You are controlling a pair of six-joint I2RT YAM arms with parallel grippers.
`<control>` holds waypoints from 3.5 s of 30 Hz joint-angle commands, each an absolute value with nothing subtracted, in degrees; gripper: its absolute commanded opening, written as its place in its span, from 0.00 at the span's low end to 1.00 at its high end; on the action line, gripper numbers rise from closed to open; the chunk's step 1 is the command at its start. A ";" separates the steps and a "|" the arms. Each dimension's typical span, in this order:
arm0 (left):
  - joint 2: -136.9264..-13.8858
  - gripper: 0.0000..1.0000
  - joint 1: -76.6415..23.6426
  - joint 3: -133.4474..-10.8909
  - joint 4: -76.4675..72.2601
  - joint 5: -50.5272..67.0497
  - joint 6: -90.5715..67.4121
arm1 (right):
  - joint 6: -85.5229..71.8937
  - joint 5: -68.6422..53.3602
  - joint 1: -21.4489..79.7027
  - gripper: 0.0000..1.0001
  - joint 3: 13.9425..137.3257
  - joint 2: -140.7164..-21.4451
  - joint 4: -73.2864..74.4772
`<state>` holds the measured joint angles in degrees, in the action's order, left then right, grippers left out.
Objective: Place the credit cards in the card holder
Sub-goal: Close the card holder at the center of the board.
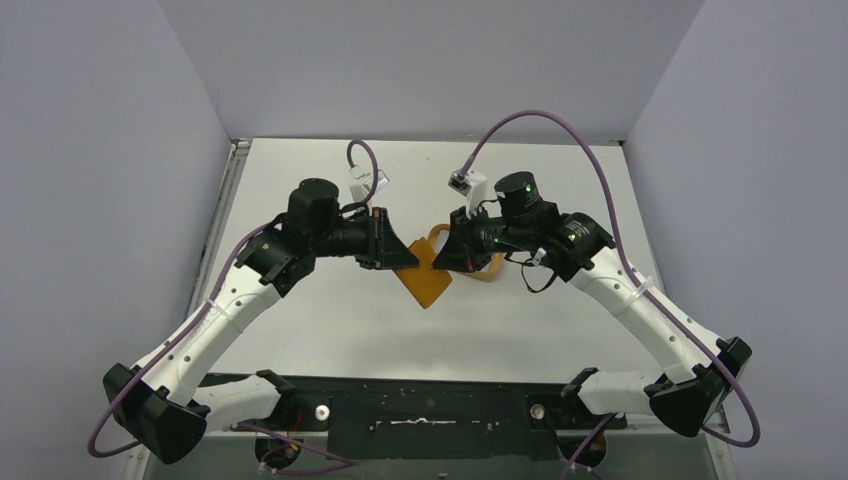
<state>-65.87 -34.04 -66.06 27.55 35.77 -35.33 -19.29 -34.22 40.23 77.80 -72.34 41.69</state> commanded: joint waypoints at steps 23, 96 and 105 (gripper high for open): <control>-65.72 0.00 -36.08 -67.63 18.16 37.92 -40.32 | -22.52 -29.94 43.31 0.00 76.07 -73.70 35.57; -50.80 0.00 -33.24 -50.04 5.28 40.14 -37.93 | -17.87 -25.32 38.30 0.90 74.68 -54.43 40.13; -43.43 0.00 -33.22 -45.80 -10.41 47.40 -41.15 | -33.96 -46.36 36.37 0.85 60.69 -53.81 14.19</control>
